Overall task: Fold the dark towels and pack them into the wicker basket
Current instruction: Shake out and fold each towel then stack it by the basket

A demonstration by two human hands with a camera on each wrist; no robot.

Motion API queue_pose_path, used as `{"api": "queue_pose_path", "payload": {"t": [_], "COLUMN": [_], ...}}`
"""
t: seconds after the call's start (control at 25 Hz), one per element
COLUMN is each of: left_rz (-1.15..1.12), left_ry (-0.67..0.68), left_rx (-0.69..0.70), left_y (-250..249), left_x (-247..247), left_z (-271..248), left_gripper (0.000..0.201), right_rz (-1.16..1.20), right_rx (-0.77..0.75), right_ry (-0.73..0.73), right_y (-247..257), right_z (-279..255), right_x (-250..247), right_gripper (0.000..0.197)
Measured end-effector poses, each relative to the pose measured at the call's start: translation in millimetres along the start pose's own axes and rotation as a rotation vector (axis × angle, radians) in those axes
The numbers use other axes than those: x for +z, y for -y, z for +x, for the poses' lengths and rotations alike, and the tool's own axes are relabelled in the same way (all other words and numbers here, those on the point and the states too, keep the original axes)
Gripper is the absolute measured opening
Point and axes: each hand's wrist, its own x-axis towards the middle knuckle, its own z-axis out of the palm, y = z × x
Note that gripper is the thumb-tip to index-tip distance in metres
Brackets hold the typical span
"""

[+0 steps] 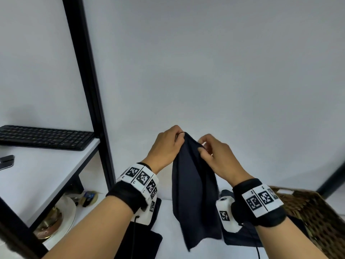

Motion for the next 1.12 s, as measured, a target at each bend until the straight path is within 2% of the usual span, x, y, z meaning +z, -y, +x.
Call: {"api": "queue_pose_path", "payload": {"t": [0.12, 0.24, 0.32, 0.44, 0.52, 0.56, 0.6, 0.64, 0.68, 0.72, 0.8, 0.88, 0.96, 1.04, 1.12], "left_rz": [-0.063, -0.081, -0.099, -0.141, -0.145, -0.174, -0.172, -0.124, -0.034, 0.037, 0.044, -0.045, -0.110, -0.148, -0.159], "left_ry": [-0.060, -0.152, -0.229, -0.361, -0.397, -0.340, -0.217, -0.026, 0.147, 0.224, 0.166, 0.102, 0.125, 0.202, 0.261], "left_rx": [-0.010, -0.046, -0.091, -0.220, -0.220, -0.174, -0.126, -0.083, -0.049, -0.011, -0.002, -0.069, -0.101, -0.100, -0.070], "left_y": [0.4, 11.0, 22.1, 36.6, 33.6, 27.1, 17.8, 8.5, -0.6, -8.0, -16.7, -14.1, -9.8, -14.7, -21.4], "left_x": [-2.9, -13.5, -24.5, -42.7, -40.2, -33.9, -23.2, -10.1, 2.8, 12.8, 16.2, 10.7, 6.6, 8.5, 16.3], "left_z": [8.4, 13.8, 14.2, 10.6, 5.2, 2.4, 0.4, -0.2, -0.1, 2.3, 11.4, 18.4, 20.5, 18.2, 17.9], "left_gripper": [0.021, 0.020, 0.019, 0.022, 0.012, 0.007, 0.023, 0.040, 0.045, 0.035, 0.010, 0.019, 0.020, 0.016, 0.027], "right_rz": [-0.186, -0.126, -0.052, 0.109, 0.205, 0.224, 0.217, 0.184, 0.149, 0.126, 0.165, 0.336, 0.557, 0.619, 0.539], "right_rx": [0.107, 0.286, 0.334, 0.327, 0.225, 0.154, 0.085, 0.026, -0.012, -0.021, 0.039, 0.173, 0.296, 0.306, 0.229], "right_ry": [0.151, 0.110, 0.040, -0.087, -0.078, -0.044, -0.010, 0.014, 0.023, 0.015, -0.038, -0.020, 0.025, 0.002, -0.008], "right_y": [-34.0, -70.7, -87.2, -87.4, -65.8, -49.4, -32.2, -15.0, 0.1, 11.0, 15.9, 0.2, -13.8, -18.1, -11.3], "right_z": [-3.3, -15.0, -22.4, -24.7, -16.5, -9.6, -1.0, 9.1, 18.3, 25.5, 30.0, 22.5, 10.7, 10.5, 19.4], "right_x": [7.8, 9.4, 2.1, -19.0, -32.6, -36.8, -38.9, -39.3, -37.6, -33.8, -24.2, -16.9, -14.6, -16.9, -19.6], "right_gripper": [0.019, 0.007, 0.008, 0.015, 0.018, 0.022, 0.024, 0.022, 0.018, 0.011, 0.003, 0.009, 0.014, 0.014, 0.012]}}
